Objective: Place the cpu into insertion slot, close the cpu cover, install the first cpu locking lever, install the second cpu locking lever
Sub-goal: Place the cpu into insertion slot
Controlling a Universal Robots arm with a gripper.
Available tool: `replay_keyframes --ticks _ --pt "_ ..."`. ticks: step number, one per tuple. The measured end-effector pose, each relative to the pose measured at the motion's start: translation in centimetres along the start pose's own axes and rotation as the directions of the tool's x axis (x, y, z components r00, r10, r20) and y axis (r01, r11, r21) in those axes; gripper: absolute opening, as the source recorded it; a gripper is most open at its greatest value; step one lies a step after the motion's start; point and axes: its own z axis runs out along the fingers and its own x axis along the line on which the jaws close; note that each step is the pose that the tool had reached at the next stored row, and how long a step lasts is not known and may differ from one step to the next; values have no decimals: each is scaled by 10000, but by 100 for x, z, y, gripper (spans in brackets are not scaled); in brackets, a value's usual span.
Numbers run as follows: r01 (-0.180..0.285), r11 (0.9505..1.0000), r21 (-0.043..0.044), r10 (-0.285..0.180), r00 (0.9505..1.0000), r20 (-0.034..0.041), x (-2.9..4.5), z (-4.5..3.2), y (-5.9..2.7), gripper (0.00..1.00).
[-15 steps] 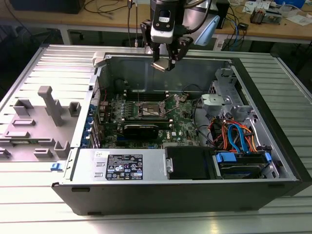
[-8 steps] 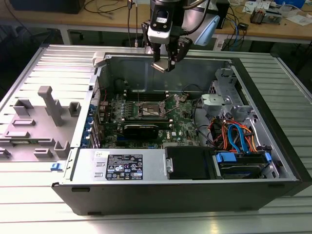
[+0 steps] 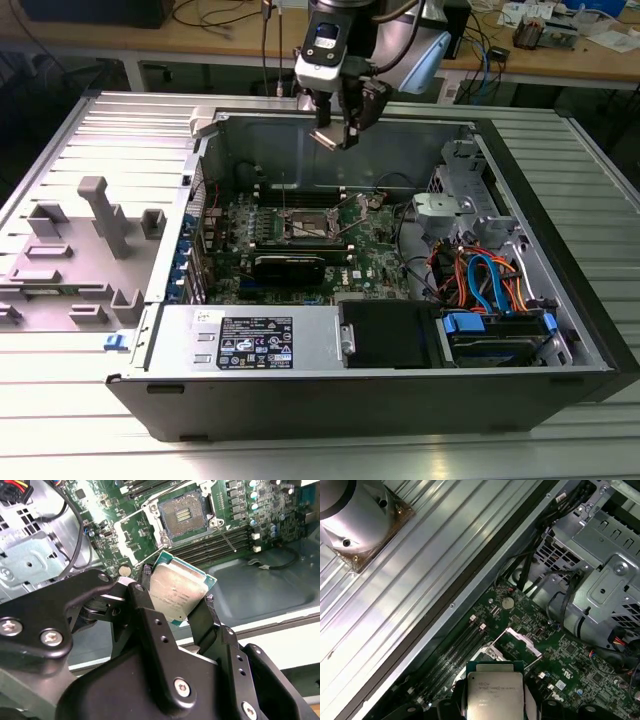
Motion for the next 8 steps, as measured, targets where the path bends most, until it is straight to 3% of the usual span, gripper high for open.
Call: replay_keyframes --ticks 8 --pt "-89 10000 -2 89 10000 6 0 1 0 55"
